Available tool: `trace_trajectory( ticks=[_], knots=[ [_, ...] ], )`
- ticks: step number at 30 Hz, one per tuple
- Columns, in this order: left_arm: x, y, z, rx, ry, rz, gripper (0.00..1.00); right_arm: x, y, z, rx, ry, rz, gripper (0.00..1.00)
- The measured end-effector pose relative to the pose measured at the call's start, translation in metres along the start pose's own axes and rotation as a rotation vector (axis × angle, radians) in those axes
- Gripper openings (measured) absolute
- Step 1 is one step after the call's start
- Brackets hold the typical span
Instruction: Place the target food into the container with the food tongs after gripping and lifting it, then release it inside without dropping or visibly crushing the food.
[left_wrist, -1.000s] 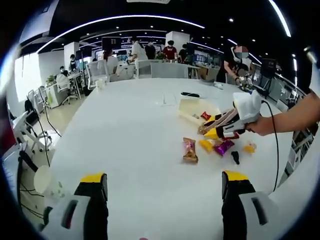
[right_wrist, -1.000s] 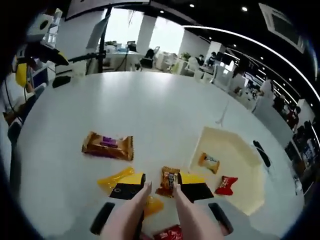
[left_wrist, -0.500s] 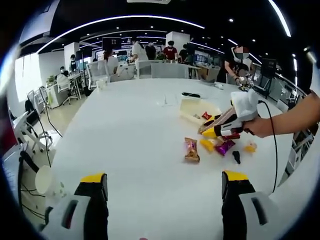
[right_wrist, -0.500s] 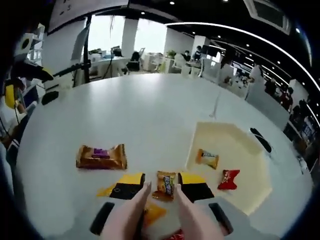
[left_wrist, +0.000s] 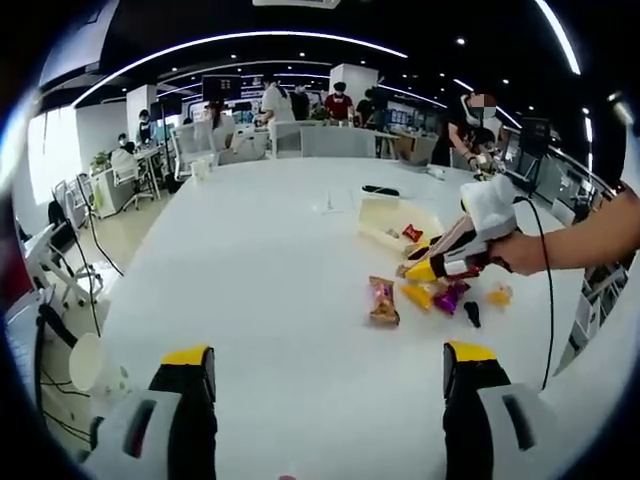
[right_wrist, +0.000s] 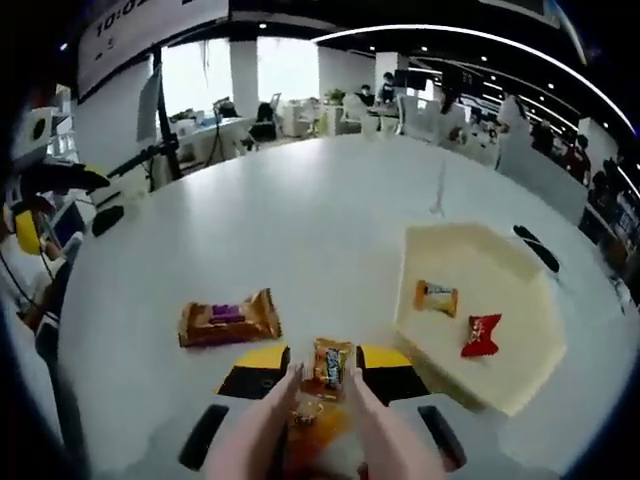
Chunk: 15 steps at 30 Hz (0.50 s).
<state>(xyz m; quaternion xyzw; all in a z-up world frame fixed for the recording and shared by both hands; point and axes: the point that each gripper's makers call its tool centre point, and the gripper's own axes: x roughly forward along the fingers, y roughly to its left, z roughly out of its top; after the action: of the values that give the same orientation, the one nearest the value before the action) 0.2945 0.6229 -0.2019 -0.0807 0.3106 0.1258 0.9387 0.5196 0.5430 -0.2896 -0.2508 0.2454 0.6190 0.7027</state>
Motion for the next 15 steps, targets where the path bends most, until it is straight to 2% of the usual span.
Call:
trace_trajectory(
  ticks=[3, 10, 13, 15],
  knots=[
    [0.000, 0.001, -0.001, -0.004, 0.000, -0.003, 0.95, 0.002, -0.006, 0.005, 0.032, -0.026, -0.011, 0.27],
    [-0.003, 0.008, -0.001, -0.004, -0.003, 0.000, 0.95, 0.006, -0.004, 0.007, 0.031, -0.006, -0.024, 0.27],
    [-0.003, 0.011, -0.001, -0.005, -0.005, 0.001, 0.95, 0.006, 0.000, 0.007, -0.018, 0.005, -0.028, 0.26],
    [-0.002, 0.012, -0.001, -0.006, -0.005, 0.000, 0.95, 0.008, 0.002, 0.006, -0.020, 0.021, -0.030, 0.23]
  ],
)
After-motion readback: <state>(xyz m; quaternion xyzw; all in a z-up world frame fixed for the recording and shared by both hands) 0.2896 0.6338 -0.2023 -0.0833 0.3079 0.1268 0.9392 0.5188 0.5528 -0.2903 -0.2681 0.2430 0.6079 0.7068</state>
